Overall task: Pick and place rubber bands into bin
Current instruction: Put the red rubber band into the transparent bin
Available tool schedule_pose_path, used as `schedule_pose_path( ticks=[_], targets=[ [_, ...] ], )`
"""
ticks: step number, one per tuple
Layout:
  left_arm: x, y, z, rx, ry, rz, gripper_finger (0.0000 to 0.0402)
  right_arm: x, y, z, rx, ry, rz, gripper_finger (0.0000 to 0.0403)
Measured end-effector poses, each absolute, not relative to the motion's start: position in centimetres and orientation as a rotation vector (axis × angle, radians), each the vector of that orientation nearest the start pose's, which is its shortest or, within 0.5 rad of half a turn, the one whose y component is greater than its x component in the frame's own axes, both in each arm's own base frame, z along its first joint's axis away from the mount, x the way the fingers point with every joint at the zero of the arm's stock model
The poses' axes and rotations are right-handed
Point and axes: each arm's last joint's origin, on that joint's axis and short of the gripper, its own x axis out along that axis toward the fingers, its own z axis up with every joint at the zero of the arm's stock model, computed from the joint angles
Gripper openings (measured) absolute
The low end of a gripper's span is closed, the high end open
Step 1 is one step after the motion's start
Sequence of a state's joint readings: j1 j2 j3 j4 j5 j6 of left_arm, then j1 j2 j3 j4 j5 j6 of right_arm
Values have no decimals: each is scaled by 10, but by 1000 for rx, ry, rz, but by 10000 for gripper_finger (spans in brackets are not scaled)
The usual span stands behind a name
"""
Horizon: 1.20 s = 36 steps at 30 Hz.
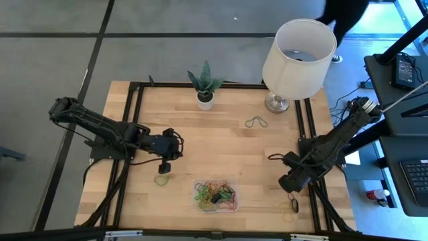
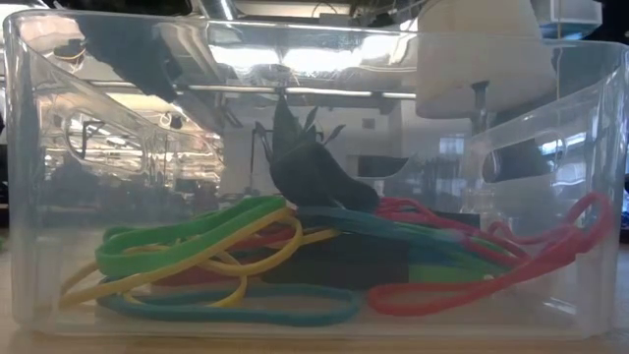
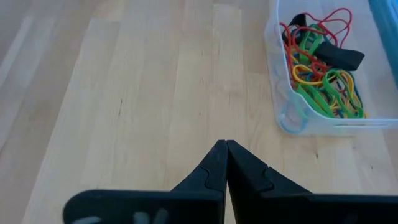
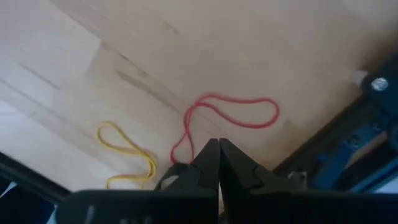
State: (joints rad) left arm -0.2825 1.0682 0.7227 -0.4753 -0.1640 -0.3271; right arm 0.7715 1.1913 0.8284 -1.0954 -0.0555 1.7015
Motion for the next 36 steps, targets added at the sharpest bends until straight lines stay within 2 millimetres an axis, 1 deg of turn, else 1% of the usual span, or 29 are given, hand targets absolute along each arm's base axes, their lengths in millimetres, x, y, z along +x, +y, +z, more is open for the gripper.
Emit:
schedule_pose_path(
  ticks=[3,8,11,14,19,22,25,28,30,32,36],
  targets=[
    [202,-54,238,-128,807,20,3,134,135,214,794,1475,-645,6],
    [203,-54,238,-130,800,18,2,144,149,193,750,1524,-683,13],
    [203,-54,239,-138,797,2,2,151,158,179,734,1531,-691,34],
    [202,-54,240,-126,796,-13,2,156,164,167,720,1538,-707,64],
    [199,-53,241,-92,781,-28,2,163,171,154,721,1538,-705,110],
    [193,-51,236,-90,767,-31,2,165,175,147,719,1541,-715,123],
    [186,-49,232,-99,743,-34,2,165,177,139,725,1539,-735,125],
    [180,-47,227,-114,729,-33,2,160,177,128,762,1536,-750,123],
    [177,-46,225,-129,717,-32,2,156,176,124,790,1522,-768,111],
    [175,-46,226,-125,702,-38,2,154,177,123,809,1507,-793,87],
    [173,-44,225,-89,664,-51,2,153,177,127,811,1481,-819,16]
  ],
)
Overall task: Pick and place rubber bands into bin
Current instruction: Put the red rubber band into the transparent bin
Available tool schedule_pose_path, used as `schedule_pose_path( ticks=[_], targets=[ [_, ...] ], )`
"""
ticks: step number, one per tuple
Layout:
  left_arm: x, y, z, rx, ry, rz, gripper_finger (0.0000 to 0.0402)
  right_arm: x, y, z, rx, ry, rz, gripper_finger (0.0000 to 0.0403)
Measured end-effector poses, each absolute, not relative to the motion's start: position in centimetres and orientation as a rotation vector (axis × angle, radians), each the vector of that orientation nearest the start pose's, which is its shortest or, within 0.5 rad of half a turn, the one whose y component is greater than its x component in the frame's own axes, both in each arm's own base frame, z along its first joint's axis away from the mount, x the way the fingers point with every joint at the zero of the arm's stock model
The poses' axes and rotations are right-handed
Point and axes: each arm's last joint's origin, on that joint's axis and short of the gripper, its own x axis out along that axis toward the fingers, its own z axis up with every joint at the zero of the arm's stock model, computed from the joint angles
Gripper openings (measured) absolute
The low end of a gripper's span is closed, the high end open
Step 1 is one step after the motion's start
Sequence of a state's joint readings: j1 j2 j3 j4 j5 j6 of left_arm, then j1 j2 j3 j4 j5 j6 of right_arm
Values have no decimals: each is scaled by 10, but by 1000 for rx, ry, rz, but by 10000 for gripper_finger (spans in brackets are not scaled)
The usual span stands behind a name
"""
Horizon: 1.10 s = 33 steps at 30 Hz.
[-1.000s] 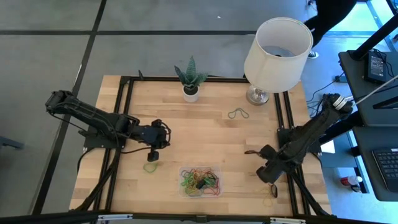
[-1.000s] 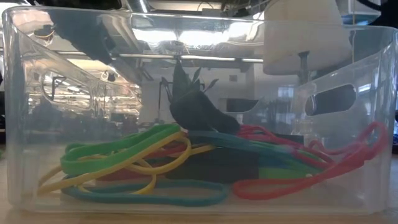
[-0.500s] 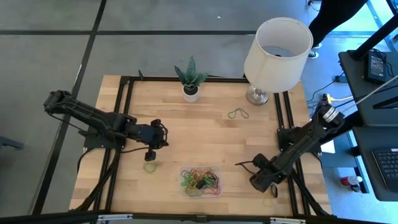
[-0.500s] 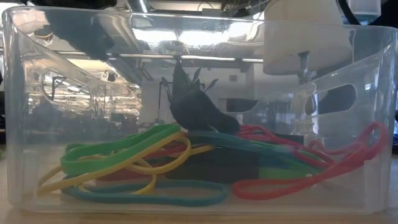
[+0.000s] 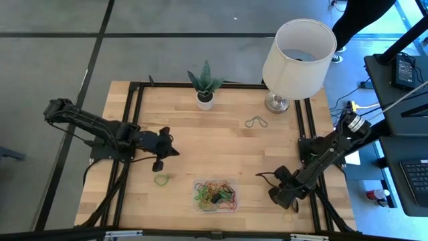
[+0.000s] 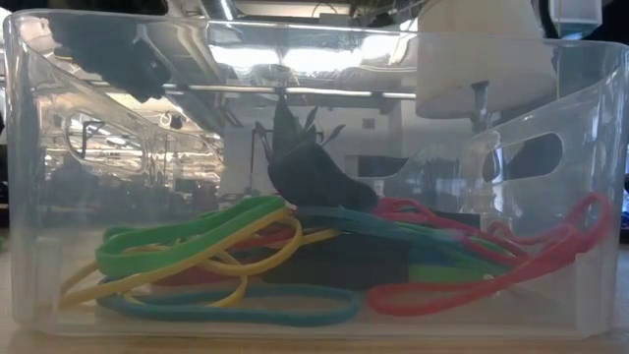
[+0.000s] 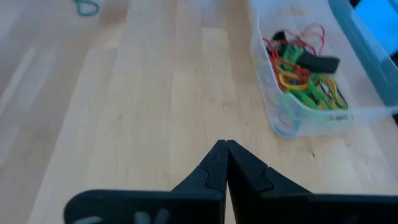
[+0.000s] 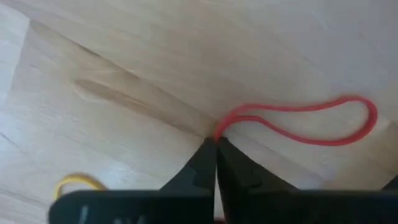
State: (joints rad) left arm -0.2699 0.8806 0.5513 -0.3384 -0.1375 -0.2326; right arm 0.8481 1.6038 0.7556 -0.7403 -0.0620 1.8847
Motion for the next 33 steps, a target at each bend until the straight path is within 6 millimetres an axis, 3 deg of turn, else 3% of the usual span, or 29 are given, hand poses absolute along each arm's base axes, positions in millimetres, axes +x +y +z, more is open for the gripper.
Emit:
schedule_pose_path(
  ticks=[4,8,14,21,27,33],
  targets=[
    [175,-34,219,-100,637,-26,2,160,182,140,822,1413,-835,7],
    [176,-24,213,-104,648,-55,2,174,192,168,846,1286,-836,3],
    [177,-15,209,-57,649,-51,2,199,208,226,824,1007,-749,2],
    [177,-10,209,-12,646,10,3,251,227,282,643,861,-551,1],
    [177,-9,209,6,649,36,3,311,232,287,421,844,-416,0],
    [176,-9,208,6,657,36,3,360,217,256,384,891,-343,0]
  ],
)
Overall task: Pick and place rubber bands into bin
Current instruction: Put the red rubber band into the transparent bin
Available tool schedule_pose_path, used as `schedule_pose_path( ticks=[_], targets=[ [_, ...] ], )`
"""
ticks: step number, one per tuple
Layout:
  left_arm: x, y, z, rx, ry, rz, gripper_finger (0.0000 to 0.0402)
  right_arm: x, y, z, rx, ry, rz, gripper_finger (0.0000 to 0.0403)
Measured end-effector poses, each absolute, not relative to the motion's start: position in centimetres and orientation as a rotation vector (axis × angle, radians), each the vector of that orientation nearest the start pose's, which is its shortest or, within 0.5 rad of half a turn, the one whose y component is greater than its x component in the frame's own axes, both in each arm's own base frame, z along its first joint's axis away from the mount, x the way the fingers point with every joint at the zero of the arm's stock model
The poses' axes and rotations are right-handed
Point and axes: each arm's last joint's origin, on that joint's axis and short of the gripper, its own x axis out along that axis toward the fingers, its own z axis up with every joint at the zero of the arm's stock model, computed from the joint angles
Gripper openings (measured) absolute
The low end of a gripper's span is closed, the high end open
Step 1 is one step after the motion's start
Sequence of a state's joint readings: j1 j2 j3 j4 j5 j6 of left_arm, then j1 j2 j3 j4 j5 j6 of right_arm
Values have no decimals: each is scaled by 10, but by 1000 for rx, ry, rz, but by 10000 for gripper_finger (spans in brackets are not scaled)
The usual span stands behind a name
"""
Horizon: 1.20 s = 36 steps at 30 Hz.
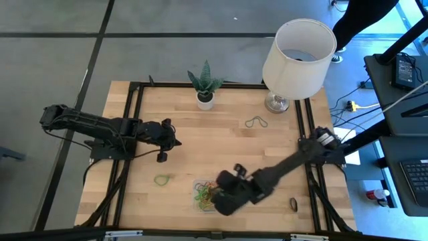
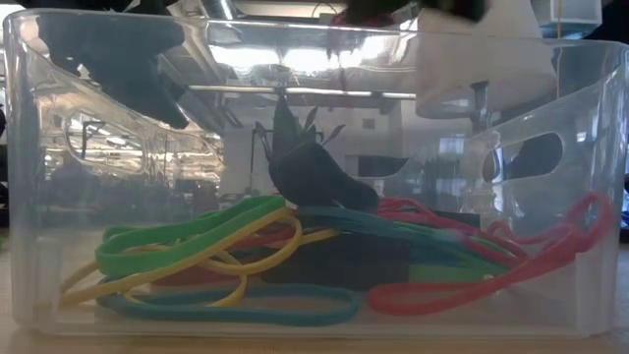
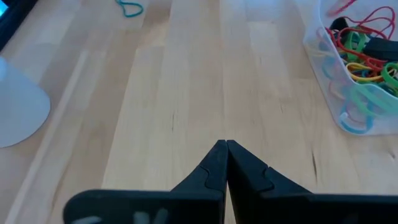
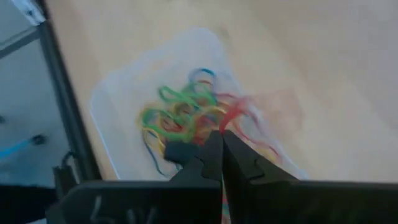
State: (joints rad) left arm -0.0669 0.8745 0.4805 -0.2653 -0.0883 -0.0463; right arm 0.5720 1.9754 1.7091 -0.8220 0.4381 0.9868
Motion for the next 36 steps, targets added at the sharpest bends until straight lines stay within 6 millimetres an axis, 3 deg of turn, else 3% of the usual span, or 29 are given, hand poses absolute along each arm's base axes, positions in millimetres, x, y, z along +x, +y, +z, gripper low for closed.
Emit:
schedule_pose_path(
  ticks=[4,9,15,19,26,36],
  targets=[
    [176,-10,208,6,666,30,3,387,208,238,423,882,-225,0],
    [173,-12,205,8,700,11,3,406,197,229,463,864,-108,0],
    [169,-15,201,-15,760,-26,3,432,188,202,525,907,87,0],
    [167,-18,199,-33,794,-44,3,436,186,184,526,950,64,0],
    [165,-24,198,-24,807,-76,3,436,183,186,457,907,11,12],
    [165,-26,198,-32,808,-76,3,436,182,185,454,920,4,74]
  ],
)
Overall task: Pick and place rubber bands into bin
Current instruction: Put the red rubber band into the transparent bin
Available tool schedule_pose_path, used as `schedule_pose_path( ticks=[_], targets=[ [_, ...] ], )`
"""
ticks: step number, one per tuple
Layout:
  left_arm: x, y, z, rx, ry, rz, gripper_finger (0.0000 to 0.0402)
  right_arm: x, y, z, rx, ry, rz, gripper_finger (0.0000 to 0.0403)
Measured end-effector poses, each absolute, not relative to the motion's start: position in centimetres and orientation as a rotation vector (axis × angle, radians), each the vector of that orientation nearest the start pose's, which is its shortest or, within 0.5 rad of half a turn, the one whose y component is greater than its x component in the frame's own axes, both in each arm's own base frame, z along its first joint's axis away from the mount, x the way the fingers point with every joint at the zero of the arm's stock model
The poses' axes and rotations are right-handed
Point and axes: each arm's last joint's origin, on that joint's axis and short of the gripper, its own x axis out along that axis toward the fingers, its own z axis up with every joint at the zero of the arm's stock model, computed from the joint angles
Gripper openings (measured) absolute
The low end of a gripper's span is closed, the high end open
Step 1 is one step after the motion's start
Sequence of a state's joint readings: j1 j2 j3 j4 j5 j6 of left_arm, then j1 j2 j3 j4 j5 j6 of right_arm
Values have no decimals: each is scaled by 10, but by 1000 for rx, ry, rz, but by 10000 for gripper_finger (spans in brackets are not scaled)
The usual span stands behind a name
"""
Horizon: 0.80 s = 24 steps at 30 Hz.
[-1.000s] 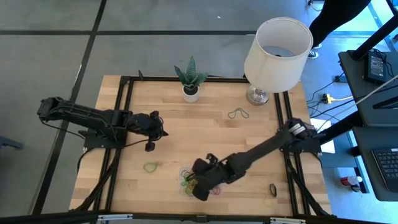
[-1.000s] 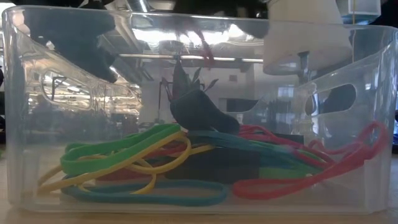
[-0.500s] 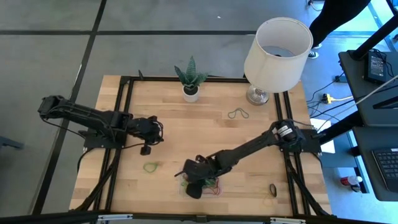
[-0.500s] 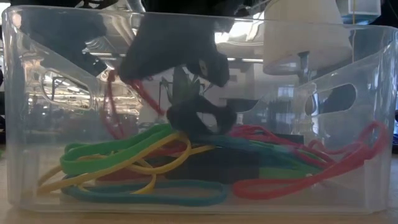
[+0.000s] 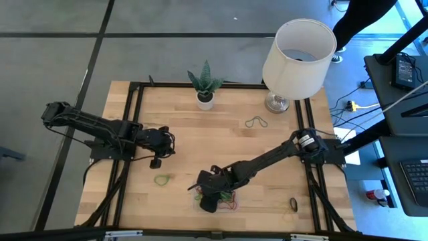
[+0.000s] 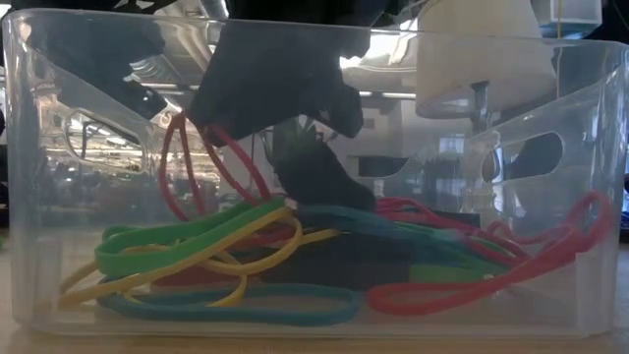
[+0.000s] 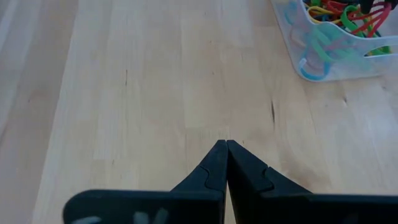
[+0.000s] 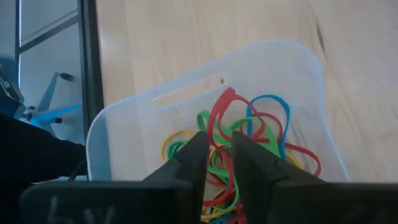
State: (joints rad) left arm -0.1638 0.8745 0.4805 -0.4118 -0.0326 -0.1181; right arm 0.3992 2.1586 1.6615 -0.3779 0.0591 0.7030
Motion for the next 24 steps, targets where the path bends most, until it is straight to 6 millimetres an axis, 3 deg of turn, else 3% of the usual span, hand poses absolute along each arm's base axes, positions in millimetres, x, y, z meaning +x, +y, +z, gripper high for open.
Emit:
schedule_pose_path(
  ticks=[11,18,24],
  targets=[
    [165,-26,198,-35,808,-75,3,431,178,185,456,969,-31,94],
    [165,-26,198,-35,808,-75,3,420,174,192,473,1050,-96,79],
    [165,-26,198,-34,808,-75,3,417,173,207,483,1021,-74,63]
  ],
)
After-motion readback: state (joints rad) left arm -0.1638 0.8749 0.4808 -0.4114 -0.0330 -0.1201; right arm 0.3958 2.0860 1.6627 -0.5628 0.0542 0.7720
